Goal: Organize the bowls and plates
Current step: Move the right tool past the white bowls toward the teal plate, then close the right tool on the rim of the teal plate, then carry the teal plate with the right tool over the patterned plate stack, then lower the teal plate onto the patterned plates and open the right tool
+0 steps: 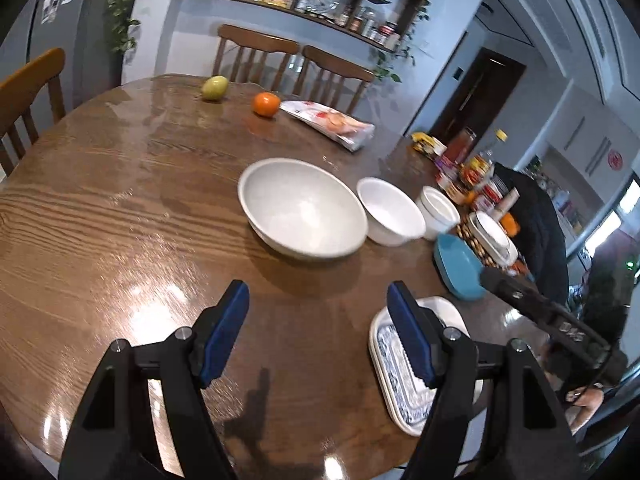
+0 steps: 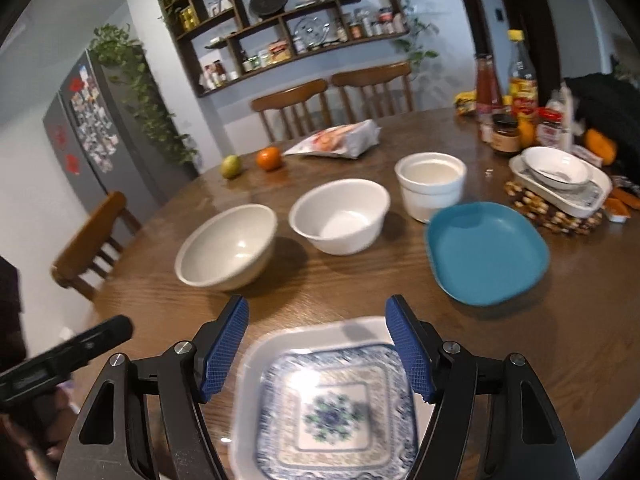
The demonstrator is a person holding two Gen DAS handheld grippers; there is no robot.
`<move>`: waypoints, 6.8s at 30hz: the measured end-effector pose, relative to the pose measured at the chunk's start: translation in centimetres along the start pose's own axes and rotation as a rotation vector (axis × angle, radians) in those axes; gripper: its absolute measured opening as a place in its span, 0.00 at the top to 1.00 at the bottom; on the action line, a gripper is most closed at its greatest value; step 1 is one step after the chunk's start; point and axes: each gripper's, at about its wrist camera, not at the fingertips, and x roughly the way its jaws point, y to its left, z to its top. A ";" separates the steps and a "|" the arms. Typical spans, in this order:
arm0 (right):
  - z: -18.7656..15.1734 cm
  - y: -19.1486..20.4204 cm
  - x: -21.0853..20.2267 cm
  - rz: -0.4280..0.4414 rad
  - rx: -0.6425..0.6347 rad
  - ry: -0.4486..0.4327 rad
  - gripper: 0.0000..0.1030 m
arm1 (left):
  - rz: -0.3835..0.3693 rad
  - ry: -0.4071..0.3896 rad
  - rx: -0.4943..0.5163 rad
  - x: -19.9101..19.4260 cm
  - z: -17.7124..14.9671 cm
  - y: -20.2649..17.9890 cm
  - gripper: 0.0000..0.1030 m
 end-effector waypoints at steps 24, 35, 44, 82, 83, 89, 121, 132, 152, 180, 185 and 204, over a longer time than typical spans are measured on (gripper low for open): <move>7.0 3.6 14.4 0.099 0.062 0.423 0.32 | 0.109 0.230 -0.084 9.6 7.7 5.1 0.49; 5.6 4.9 20.1 -0.031 -0.063 0.500 0.61 | 0.093 0.315 -0.058 12.9 6.9 5.0 0.69; 4.8 5.6 21.1 -0.033 -0.122 0.500 0.70 | 0.120 0.296 -0.016 13.0 6.3 4.1 0.76; 7.4 -14.0 4.6 -0.229 0.144 0.214 0.20 | -0.082 0.318 0.220 15.9 3.7 -18.1 0.47; 6.9 -14.6 4.7 -0.230 0.160 0.218 0.20 | -0.083 0.335 0.222 16.5 3.4 -18.3 0.47; 5.6 -18.3 6.1 -0.218 0.222 0.241 0.20 | -0.072 0.423 0.231 20.2 2.1 -19.9 0.49; 4.9 -19.2 9.6 -0.200 0.186 0.269 0.40 | -0.058 0.491 0.274 24.0 0.6 -21.5 0.56; 5.3 -17.1 6.4 -0.191 0.151 0.193 0.40 | -0.070 0.389 0.319 19.5 0.9 -21.7 0.56; 4.0 -8.3 1.8 -0.163 0.031 0.060 0.40 | -0.068 0.242 0.306 10.1 -0.2 -17.0 0.56; -3.7 -1.7 0.8 -0.135 0.013 0.052 0.40 | -0.043 0.250 0.326 5.2 -6.1 -10.9 0.56; -4.9 -1.9 1.0 -0.146 0.026 0.066 0.40 | -0.054 0.278 0.320 5.6 -7.1 -10.4 0.56; -6.6 -2.7 1.3 -0.182 0.044 0.086 0.40 | -0.074 0.330 0.322 6.9 -8.2 -10.5 0.55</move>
